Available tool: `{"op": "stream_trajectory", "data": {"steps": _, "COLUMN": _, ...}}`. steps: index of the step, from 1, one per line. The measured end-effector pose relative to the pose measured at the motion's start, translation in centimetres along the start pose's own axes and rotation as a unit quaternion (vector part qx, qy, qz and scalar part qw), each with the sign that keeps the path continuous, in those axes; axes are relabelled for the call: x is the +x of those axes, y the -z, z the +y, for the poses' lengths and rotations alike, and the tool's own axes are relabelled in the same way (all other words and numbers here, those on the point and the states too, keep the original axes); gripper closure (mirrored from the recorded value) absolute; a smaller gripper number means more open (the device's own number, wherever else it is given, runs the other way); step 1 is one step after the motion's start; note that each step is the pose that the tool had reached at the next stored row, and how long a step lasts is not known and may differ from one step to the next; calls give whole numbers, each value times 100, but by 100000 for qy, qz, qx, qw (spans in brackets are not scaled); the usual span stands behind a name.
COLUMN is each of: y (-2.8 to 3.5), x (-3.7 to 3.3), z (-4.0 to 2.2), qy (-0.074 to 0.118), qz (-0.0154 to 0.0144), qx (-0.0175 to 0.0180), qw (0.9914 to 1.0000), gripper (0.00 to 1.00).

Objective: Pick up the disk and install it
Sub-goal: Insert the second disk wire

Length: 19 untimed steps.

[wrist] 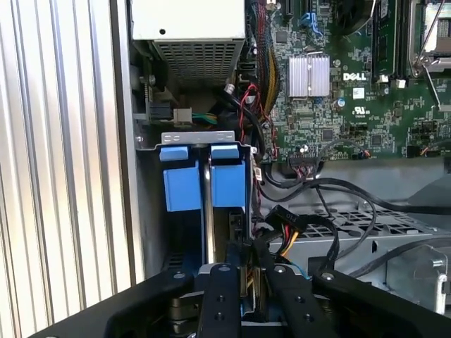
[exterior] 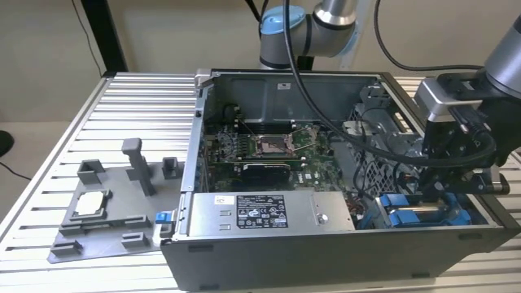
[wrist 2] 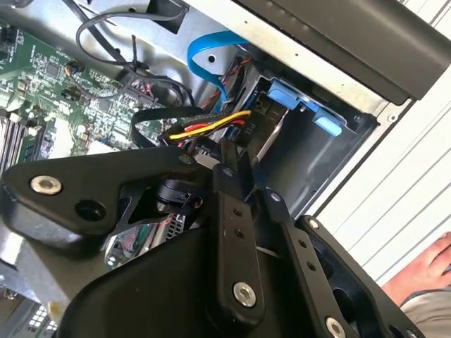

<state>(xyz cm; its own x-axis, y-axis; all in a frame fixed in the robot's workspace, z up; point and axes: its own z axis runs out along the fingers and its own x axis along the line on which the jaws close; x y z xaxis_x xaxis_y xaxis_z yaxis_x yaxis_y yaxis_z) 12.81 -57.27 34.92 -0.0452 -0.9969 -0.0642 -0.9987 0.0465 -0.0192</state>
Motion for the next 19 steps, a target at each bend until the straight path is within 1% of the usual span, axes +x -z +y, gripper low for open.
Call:
{"op": "stream_trajectory", "data": {"steps": 1, "y": 3, "x": 0, "z": 0, "qy": -1, "qz": -19, "qx": -2, "qw": 100000, "gripper": 100}}
{"op": "stream_trajectory", "data": {"steps": 8, "y": 17, "x": -2, "z": 0, "qy": -2, "qz": -22, "qx": -9, "qw": 100000, "gripper": 100}}
{"op": "stream_trajectory", "data": {"steps": 9, "y": 25, "x": -2, "z": 0, "qy": -13, "qz": 4, "qx": -80, "qw": 100000, "gripper": 100}}
{"op": "stream_trajectory", "data": {"steps": 11, "y": 31, "x": 1, "z": 0, "qy": -79, "qz": 17, "qx": -458, "qw": 99999, "gripper": 100}}
{"op": "stream_trajectory", "data": {"steps": 12, "y": 31, "x": 1, "z": 0, "qy": -166, "qz": 59, "qx": -559, "qw": 99998, "gripper": 100}}
{"op": "stream_trajectory", "data": {"steps": 14, "y": 31, "x": 5, "z": 0, "qy": -386, "qz": 169, "qx": -624, "qw": 99997, "gripper": 100}}
{"op": "stream_trajectory", "data": {"steps": 19, "y": 29, "x": 22, "z": -3, "qy": -1299, "qz": 274, "qx": -605, "qw": 99989, "gripper": 100}}
